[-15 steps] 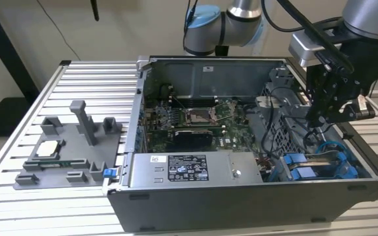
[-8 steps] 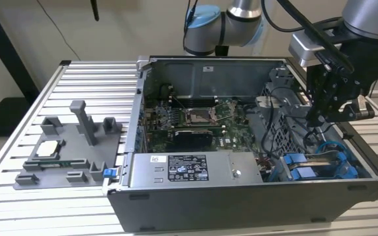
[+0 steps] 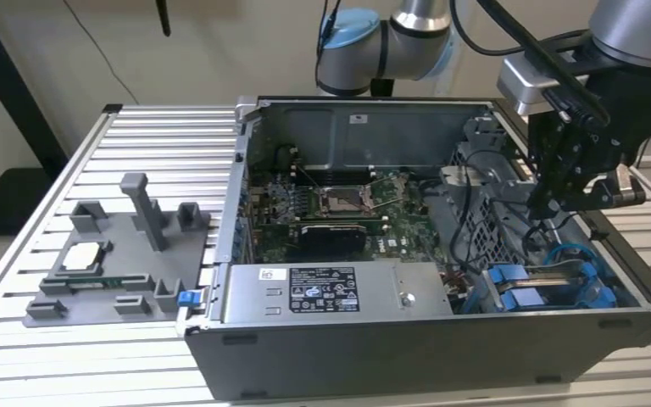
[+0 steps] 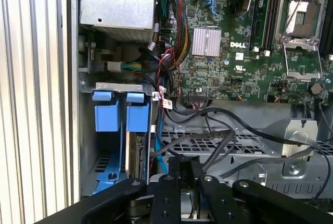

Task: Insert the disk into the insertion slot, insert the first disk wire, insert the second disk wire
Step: 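Insert the first disk wire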

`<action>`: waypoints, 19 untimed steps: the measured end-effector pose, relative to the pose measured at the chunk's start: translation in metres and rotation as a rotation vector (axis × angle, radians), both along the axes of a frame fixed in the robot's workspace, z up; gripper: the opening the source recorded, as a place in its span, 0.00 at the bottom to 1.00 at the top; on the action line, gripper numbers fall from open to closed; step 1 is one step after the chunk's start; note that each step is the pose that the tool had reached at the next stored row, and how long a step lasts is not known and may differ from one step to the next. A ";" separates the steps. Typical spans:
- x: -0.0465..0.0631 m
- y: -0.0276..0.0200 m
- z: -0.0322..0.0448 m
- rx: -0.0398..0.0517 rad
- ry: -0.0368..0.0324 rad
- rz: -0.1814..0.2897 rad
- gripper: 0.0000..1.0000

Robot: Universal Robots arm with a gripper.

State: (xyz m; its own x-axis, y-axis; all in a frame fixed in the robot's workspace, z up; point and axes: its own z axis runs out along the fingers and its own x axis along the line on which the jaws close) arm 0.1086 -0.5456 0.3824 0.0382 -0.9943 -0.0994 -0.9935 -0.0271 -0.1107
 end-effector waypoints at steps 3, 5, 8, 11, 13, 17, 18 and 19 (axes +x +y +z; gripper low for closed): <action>0.000 0.0000 -0.0001 -0.0009 0.0000 0.000 0.00; 0.000 -0.0001 -0.0002 -0.0032 0.0017 0.000 0.00; 0.002 -0.0009 -0.0004 -0.0125 0.0113 0.000 0.00; 0.003 -0.0025 -0.0008 -0.0249 0.0213 0.000 0.00; 0.004 -0.0037 -0.0010 -0.0335 0.0267 0.000 0.00; 0.004 -0.0053 -0.0019 -0.0452 0.0311 0.000 0.00; 0.004 -0.0053 -0.0019 -0.0453 0.0311 0.000 0.00; 0.005 -0.0053 -0.0019 -0.0452 0.0311 0.000 0.00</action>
